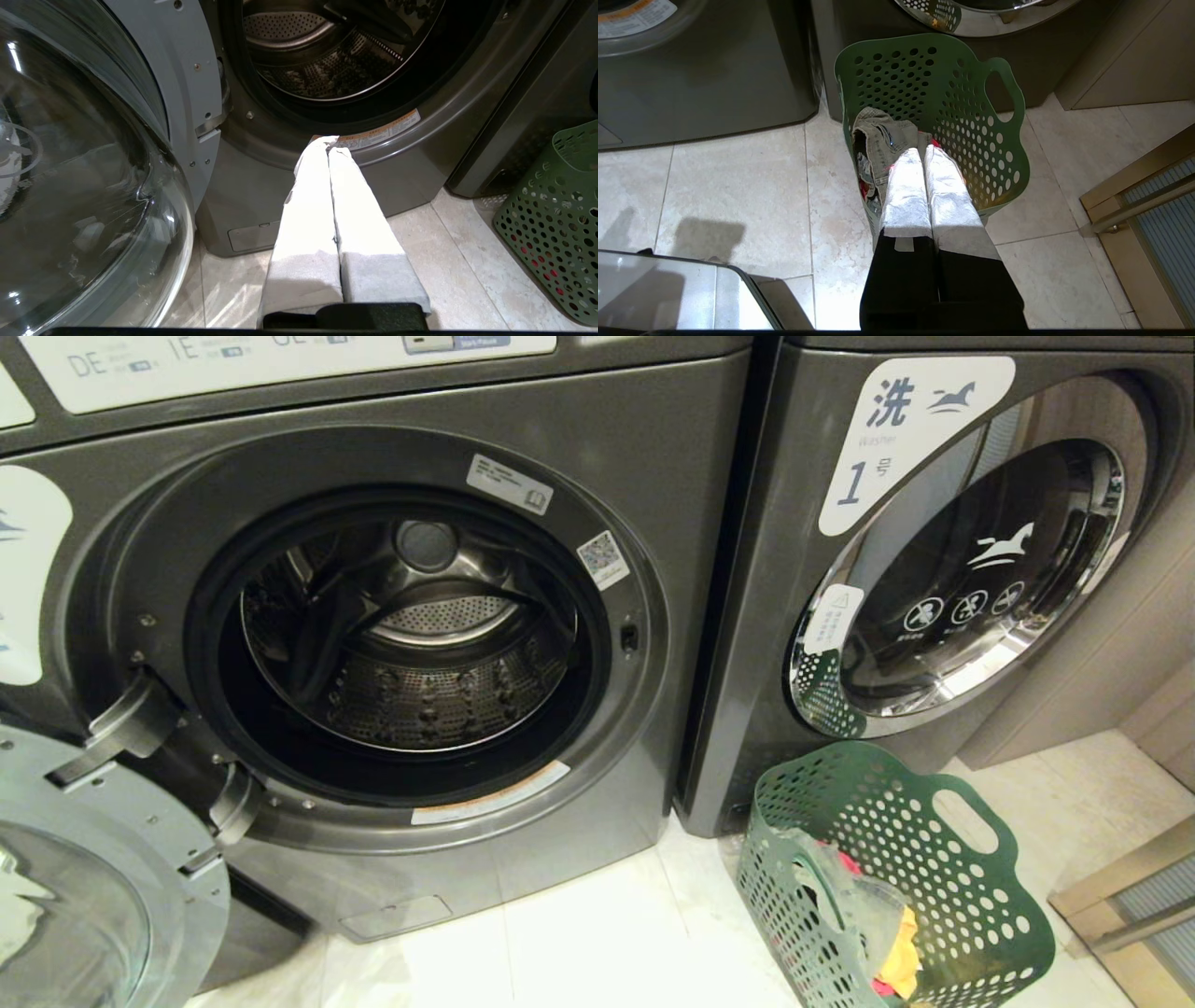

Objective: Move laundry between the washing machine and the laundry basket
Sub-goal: Close the washing machine door with the left hand

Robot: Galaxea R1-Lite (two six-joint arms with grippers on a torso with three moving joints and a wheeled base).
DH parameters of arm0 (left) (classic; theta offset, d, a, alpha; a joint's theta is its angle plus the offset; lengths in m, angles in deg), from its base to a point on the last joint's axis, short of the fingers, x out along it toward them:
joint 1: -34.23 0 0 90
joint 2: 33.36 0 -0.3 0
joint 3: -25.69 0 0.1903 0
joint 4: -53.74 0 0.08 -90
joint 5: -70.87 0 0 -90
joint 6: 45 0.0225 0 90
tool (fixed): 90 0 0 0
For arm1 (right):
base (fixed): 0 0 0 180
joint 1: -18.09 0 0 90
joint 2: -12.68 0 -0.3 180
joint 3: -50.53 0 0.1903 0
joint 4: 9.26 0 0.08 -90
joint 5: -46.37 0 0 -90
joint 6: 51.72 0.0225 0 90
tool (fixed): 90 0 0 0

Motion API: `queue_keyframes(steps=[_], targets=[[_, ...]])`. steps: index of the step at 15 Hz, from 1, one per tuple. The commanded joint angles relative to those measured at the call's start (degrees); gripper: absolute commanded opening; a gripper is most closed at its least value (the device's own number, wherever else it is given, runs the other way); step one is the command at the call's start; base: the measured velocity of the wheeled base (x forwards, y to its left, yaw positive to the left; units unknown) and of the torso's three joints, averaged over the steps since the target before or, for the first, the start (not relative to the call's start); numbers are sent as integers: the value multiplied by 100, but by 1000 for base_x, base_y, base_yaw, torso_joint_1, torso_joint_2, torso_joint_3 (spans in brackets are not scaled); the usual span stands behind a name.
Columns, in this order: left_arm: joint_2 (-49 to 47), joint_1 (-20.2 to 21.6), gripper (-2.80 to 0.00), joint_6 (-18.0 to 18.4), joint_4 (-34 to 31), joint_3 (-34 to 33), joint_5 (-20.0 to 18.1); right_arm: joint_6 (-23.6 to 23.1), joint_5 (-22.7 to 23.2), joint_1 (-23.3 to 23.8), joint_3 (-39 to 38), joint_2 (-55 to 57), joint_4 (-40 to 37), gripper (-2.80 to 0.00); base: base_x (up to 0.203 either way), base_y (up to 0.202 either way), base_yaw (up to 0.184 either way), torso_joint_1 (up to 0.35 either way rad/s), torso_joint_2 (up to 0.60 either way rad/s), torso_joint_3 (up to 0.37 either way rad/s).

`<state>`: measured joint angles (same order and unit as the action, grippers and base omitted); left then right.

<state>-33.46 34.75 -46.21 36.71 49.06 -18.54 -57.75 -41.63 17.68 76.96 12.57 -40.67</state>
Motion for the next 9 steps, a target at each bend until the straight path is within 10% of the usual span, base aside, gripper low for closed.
queue_keyframes(steps=[1, 9], targets=[[0, 2, -280, -2, 8, -229, 2, -3, 2, -2, 2, 11, -4, -280, 0, 0, 0, 4, -2, 195], [1, 2, -280, -11, 8, -229, 11, -12, -7, -2, -34, 11, 93, -280, 0, 0, 0, 3, 6, 138]])
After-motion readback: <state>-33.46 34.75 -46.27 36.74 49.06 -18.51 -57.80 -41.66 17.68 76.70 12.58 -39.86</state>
